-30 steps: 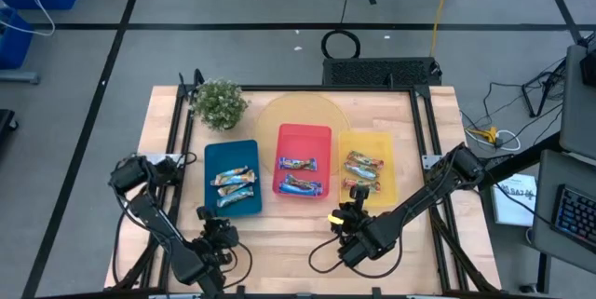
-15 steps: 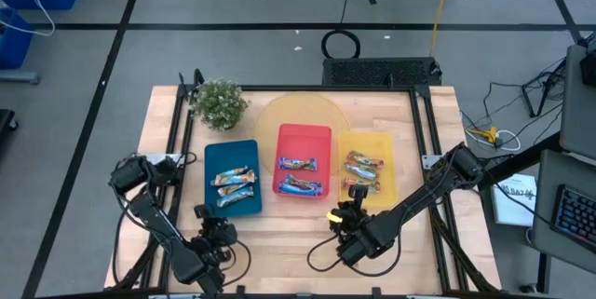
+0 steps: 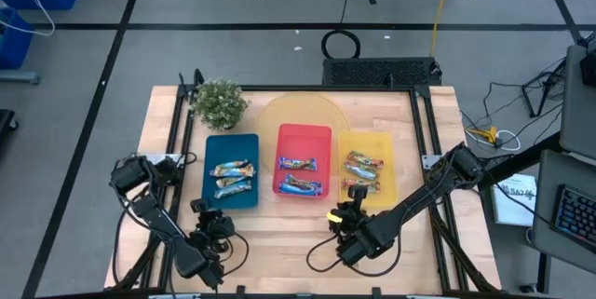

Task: Pick and place Granola Bars by type
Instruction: Return to Home Position

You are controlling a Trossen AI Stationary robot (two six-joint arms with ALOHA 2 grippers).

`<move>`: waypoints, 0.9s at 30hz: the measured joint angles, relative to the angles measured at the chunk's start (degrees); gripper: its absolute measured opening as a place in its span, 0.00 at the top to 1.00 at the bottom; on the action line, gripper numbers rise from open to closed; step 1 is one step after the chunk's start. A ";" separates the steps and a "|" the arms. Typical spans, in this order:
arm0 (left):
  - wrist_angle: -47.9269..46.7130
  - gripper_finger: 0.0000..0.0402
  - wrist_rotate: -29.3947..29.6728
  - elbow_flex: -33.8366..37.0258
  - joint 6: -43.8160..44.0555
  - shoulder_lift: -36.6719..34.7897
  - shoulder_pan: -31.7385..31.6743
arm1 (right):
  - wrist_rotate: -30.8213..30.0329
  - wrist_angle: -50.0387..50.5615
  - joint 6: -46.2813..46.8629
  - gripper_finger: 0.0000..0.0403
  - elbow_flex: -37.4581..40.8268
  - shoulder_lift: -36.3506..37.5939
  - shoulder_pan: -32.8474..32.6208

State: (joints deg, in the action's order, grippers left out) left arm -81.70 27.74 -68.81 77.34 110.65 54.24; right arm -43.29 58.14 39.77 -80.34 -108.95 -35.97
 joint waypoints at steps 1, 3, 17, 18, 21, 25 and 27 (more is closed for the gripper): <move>-0.08 0.88 0.14 0.21 -0.05 -0.02 0.00 | 0.02 -0.15 0.00 1.00 0.00 0.00 0.00; -0.07 0.88 0.35 0.28 -0.39 -0.06 0.00 | 0.02 -0.35 -0.02 1.00 -0.02 0.00 0.00; 2.84 0.97 12.67 -5.90 -22.01 -2.77 4.45 | 2.05 -19.33 -27.17 1.00 3.94 7.47 -4.02; 3.58 0.97 14.81 -5.79 -23.63 -4.25 4.59 | 4.03 -23.39 -29.98 1.00 5.76 9.93 -3.37; 5.07 0.99 21.19 -4.50 -27.65 -10.55 4.22 | 12.34 -38.73 -38.82 1.00 14.32 18.57 -0.64; 12.04 0.98 28.03 -1.73 -39.82 -20.60 1.16 | 24.42 -59.96 -44.99 1.00 27.88 30.41 5.67; 18.00 0.99 27.42 -0.48 -49.67 -25.63 -2.22 | 25.23 -64.86 -44.25 1.00 32.86 35.65 9.57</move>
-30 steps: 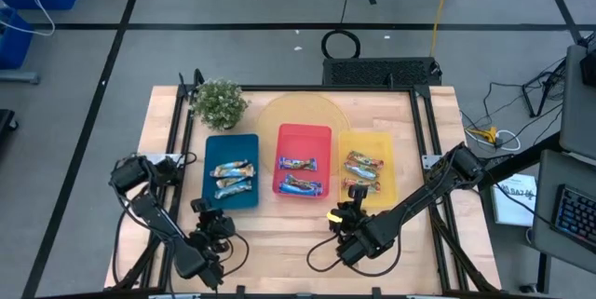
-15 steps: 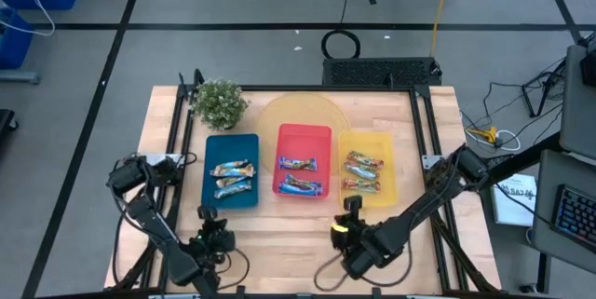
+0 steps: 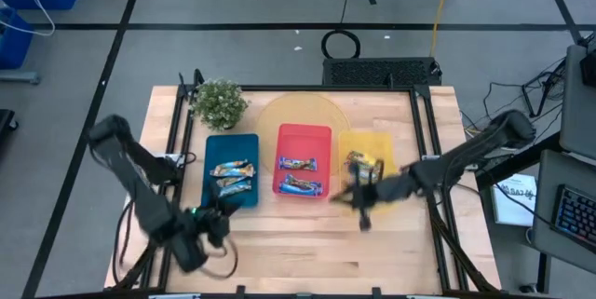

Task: Pick and place Granola Bars by type
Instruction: Return to Home Position

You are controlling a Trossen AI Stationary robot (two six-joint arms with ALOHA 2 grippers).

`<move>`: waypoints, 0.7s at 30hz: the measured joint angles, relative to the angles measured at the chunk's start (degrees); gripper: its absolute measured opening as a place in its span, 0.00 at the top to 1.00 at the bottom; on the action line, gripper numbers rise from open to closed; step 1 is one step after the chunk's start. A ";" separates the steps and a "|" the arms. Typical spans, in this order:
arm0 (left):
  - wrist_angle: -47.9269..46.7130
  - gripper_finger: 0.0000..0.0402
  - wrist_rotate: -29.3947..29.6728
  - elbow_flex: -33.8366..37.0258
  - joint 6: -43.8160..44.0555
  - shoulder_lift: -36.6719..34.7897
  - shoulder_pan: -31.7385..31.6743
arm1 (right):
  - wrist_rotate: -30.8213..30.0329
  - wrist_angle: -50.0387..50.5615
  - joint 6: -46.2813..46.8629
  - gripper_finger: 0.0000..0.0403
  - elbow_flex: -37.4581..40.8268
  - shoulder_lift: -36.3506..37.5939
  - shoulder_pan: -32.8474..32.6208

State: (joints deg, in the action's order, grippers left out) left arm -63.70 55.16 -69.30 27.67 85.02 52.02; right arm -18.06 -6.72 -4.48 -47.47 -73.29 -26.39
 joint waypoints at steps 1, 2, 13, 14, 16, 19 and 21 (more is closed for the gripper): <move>3.27 0.99 -1.19 0.67 -5.25 -2.24 -2.20 | -0.41 -0.07 0.66 1.00 1.87 2.44 2.09; 6.77 0.99 -3.05 1.50 -10.48 -4.40 -4.45 | -1.54 0.62 1.42 1.00 3.59 4.50 3.98; 56.91 0.99 -51.11 22.96 -53.06 -30.00 -32.10 | 6.87 -4.24 1.74 1.00 16.13 17.22 14.79; 59.10 0.99 -53.29 24.87 -53.12 -31.63 -34.53 | 7.59 -4.41 0.92 1.00 16.84 18.06 15.26; 61.90 0.99 -56.20 28.54 -52.02 -34.51 -39.28 | 7.69 -4.33 -0.41 1.00 18.33 19.54 15.89; 62.02 0.99 -56.79 32.99 -48.52 -38.60 -43.28 | 7.84 -3.89 -0.54 1.00 20.56 22.66 15.98; 61.66 1.00 -54.94 35.90 -47.39 -42.45 -43.61 | 7.88 -4.35 -0.52 1.00 22.04 25.65 15.87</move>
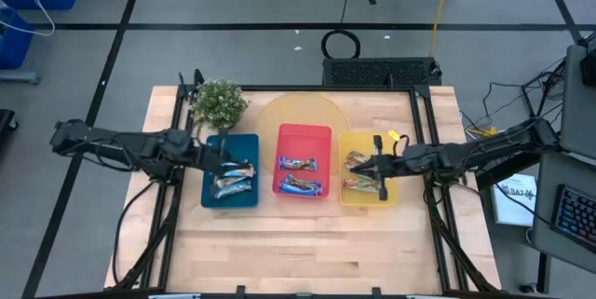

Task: Pick and place Granola Bars by type
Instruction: Return to Home Position

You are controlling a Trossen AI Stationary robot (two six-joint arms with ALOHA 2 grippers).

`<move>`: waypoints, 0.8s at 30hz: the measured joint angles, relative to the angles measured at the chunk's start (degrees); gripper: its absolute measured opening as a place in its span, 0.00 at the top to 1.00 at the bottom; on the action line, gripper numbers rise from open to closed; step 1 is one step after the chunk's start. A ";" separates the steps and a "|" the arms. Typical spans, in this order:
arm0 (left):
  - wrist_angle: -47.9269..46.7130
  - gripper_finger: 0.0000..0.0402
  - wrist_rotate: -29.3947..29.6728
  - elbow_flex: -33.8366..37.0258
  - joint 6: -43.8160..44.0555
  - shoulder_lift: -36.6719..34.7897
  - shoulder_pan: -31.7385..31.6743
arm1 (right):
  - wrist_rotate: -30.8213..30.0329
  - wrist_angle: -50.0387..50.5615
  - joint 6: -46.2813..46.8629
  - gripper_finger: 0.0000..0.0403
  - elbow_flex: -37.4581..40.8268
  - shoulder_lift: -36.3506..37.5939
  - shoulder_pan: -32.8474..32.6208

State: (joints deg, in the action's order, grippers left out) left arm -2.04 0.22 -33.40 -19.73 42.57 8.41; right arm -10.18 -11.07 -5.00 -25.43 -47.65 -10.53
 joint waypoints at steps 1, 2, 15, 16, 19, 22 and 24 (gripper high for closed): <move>0.19 1.00 0.85 1.36 0.34 -2.00 0.28 | 0.31 0.11 0.09 1.00 0.82 1.69 -0.15; 0.37 1.00 1.92 2.76 0.40 -4.25 0.66 | 1.25 0.28 0.27 1.00 1.64 3.58 -0.28; -1.99 1.00 -0.15 12.91 -4.92 -30.66 1.38 | 10.24 1.02 -1.21 1.00 10.54 25.78 6.21; -3.75 1.00 -0.05 12.96 -4.33 -31.99 1.04 | 10.37 2.02 -0.71 1.00 10.60 26.95 7.18; -4.82 1.00 -0.66 12.96 -2.60 -34.88 0.46 | 10.78 7.50 1.43 1.00 10.63 30.86 9.82; -4.92 1.00 -1.96 12.96 -2.47 -36.44 0.54 | 13.59 10.68 4.06 1.00 11.05 34.41 11.19; -4.44 1.00 -1.45 13.79 -1.30 -36.62 0.52 | 13.73 9.71 5.76 1.00 12.64 36.53 11.30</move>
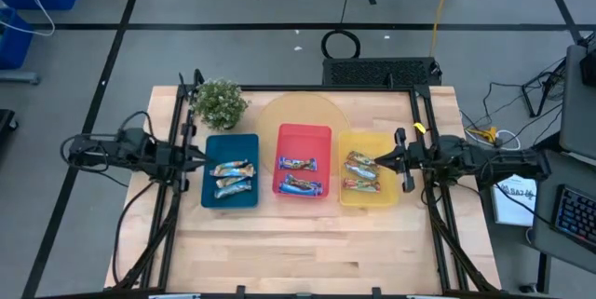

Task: Pick and place Granola Bars by type
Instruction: Return to Home Position

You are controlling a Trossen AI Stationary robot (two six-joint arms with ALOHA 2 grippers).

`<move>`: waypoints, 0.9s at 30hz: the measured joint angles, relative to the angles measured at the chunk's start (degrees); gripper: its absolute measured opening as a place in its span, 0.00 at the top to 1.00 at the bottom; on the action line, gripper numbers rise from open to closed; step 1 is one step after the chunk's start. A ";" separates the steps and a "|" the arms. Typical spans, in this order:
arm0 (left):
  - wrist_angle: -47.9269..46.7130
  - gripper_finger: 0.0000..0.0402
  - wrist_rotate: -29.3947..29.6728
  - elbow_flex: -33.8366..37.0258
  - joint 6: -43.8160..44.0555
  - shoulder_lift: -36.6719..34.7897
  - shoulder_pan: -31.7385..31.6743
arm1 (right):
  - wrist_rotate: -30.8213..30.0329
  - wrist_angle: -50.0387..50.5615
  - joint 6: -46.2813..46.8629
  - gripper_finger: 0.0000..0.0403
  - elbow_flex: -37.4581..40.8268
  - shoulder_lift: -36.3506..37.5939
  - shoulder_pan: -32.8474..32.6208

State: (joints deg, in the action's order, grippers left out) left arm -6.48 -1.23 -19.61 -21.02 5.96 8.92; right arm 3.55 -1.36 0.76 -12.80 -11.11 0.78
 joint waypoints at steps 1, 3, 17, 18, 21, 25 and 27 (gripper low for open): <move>0.10 1.00 0.32 0.79 0.74 -0.02 -0.01 | -0.19 -0.54 0.63 1.00 1.00 0.98 0.00; 0.15 1.00 1.31 2.94 2.01 0.01 0.00 | -0.32 -0.56 1.24 1.00 2.84 2.70 0.00; 3.38 1.00 7.86 12.67 4.18 -5.66 -0.02 | -0.99 -4.33 -1.09 1.00 9.74 10.61 0.02; 3.83 1.00 8.59 13.27 4.41 -5.70 -0.02 | -1.84 -4.27 -1.14 1.00 9.88 10.80 0.00; 4.57 1.00 10.68 14.77 5.08 -5.68 -0.02 | -2.24 -3.83 -1.49 1.00 10.25 10.75 0.02; 7.95 1.00 11.76 17.31 5.36 -5.68 -0.02 | -1.96 -4.17 -1.62 1.00 11.39 10.75 0.02; 8.90 1.00 11.54 18.48 5.49 -5.69 -0.01 | -1.97 -3.89 -1.93 1.00 11.82 10.75 0.02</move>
State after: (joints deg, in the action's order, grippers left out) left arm 2.42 10.31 -1.13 -15.54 0.27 8.91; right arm 1.58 -5.25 -1.17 -0.98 -0.36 0.80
